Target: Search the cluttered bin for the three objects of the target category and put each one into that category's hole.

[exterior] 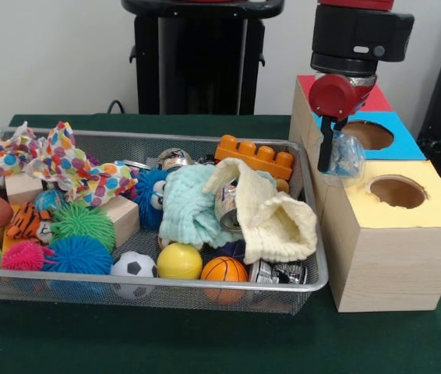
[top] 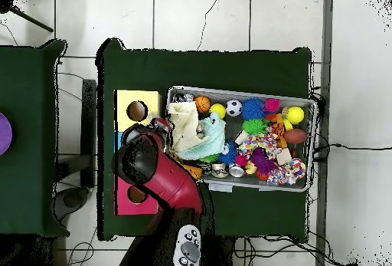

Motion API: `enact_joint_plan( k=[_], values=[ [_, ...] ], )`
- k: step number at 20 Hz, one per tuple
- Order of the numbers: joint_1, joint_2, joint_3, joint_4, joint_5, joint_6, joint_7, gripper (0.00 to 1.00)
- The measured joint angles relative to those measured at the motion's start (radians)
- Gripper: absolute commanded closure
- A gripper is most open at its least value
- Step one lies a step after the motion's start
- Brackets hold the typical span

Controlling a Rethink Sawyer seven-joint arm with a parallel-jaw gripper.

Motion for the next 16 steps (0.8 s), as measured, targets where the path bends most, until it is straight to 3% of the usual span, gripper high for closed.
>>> enact_joint_plan(
  k=[10,16],
  values=[
    [0.001,0.002,0.000,0.002,-0.009,-0.011,0.000,1.00],
    [0.034,0.009,-0.043,-0.010,-0.033,0.023,0.000,1.00]
  ],
)
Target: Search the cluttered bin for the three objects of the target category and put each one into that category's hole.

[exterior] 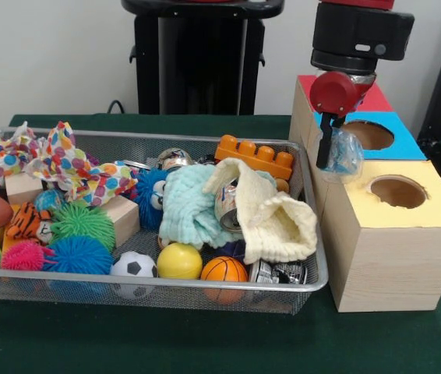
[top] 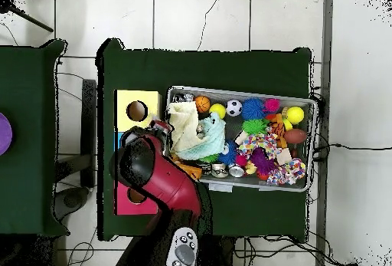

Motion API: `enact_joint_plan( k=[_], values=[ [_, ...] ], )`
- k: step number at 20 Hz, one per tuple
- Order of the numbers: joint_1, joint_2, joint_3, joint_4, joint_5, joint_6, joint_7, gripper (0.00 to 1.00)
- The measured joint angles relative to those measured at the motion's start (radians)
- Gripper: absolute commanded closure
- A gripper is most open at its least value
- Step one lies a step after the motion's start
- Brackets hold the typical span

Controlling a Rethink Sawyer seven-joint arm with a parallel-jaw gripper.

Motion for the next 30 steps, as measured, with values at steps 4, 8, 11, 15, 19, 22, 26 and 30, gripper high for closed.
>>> enact_joint_plan(
  k=[4,8,11,15,19,22,26,30],
  values=[
    [0.053,-0.001,-0.097,-0.050,-0.093,0.203,0.000,1.00],
    [0.070,-0.025,-0.172,-0.123,-0.203,0.498,0.000,1.00],
    [0.065,-0.056,-0.212,-0.188,-0.268,0.730,0.000,1.00],
    [0.048,-0.092,-0.239,-0.254,-0.309,0.892,0.000,1.00],
    [0.030,-0.122,-0.252,-0.294,-0.315,0.912,0.000,1.00],
    [0.031,-0.146,-0.262,-0.303,-0.315,0.874,0.000,1.00],
    [0.041,-0.167,-0.268,-0.295,-0.315,0.818,0.000,1.00],
    [0.059,-0.192,-0.273,-0.279,-0.316,0.787,0.000,1.00]
  ],
)
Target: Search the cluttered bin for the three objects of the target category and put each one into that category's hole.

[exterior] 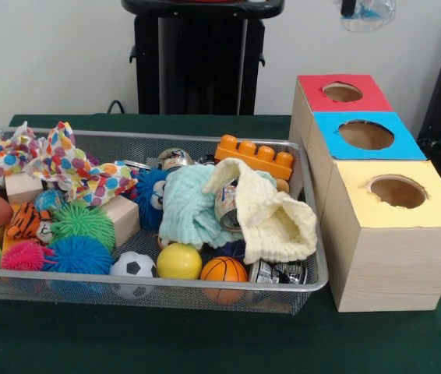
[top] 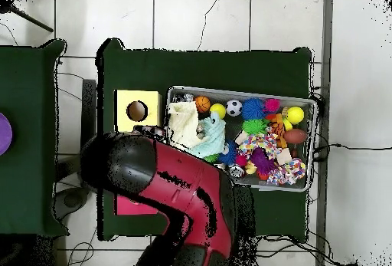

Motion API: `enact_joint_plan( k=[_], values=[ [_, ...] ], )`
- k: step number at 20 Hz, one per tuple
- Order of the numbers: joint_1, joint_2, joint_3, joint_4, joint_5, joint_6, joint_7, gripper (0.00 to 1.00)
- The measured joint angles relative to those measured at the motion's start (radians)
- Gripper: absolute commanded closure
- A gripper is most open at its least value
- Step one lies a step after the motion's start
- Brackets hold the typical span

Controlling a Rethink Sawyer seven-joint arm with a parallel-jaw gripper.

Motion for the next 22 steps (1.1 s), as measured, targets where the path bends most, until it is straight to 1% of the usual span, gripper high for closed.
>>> enact_joint_plan(
  k=[4,6,9,12,16,22],
  values=[
    [0.028,-0.027,-0.010,0.025,-0.002,-0.004,0.000,1.00],
    [0.061,-0.053,-0.022,0.054,-0.002,-0.004,0.000,1.00],
    [0.084,-0.070,-0.030,0.075,-0.002,-0.007,0.000,1.00],
    [0.119,-0.103,-0.035,0.119,-0.002,-0.023,0.000,1.00],
    [0.127,-0.116,-0.035,0.152,0.000,-0.058,0.000,1.00],
    [0.127,-0.112,-0.034,0.186,0.007,-0.122,0.000,1.00]
  ],
)
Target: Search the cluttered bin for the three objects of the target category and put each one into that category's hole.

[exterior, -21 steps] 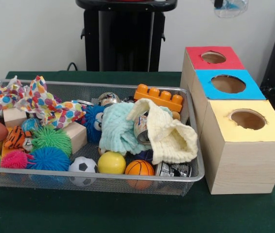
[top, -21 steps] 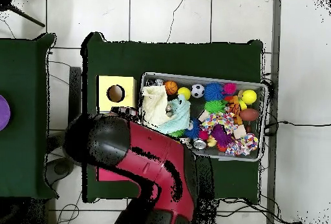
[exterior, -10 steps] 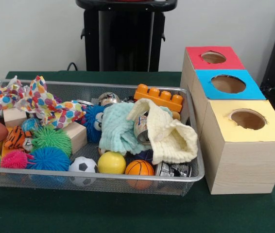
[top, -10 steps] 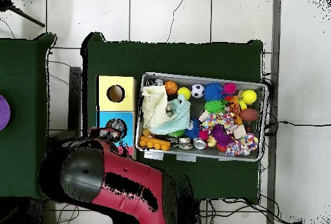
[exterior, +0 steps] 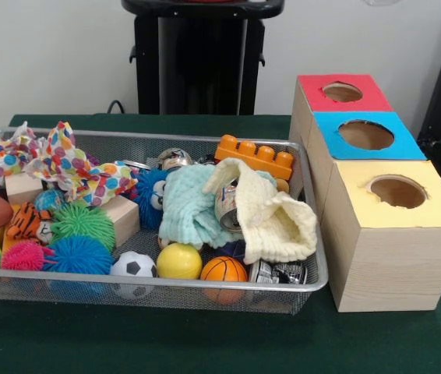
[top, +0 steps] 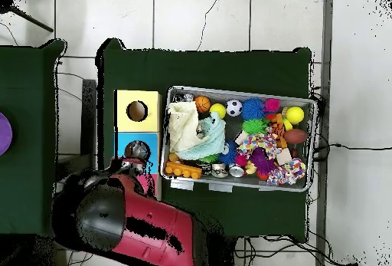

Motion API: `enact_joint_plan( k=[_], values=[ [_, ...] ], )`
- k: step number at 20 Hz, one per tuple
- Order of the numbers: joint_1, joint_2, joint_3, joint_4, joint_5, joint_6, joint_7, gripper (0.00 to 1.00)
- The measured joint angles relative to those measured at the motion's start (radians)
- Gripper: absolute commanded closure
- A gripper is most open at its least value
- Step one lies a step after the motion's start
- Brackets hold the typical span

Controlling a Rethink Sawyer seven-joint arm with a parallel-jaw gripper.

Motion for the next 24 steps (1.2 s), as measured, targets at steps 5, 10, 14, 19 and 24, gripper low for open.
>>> enact_joint_plan(
  k=[5,10,14,19,24],
  values=[
    [-0.008,0.021,0.005,0.028,0.013,-0.067,0.000,1.00],
    [-0.035,0.059,0.030,0.046,0.040,-0.128,0.000,1.00],
    [-0.048,0.086,0.051,0.046,0.051,-0.161,0.000,1.00],
    [-0.060,0.114,0.083,0.053,0.062,-0.202,0.000,1.00],
    [-0.062,0.130,0.108,0.064,0.079,-0.230,0.000,1.00]
  ],
)
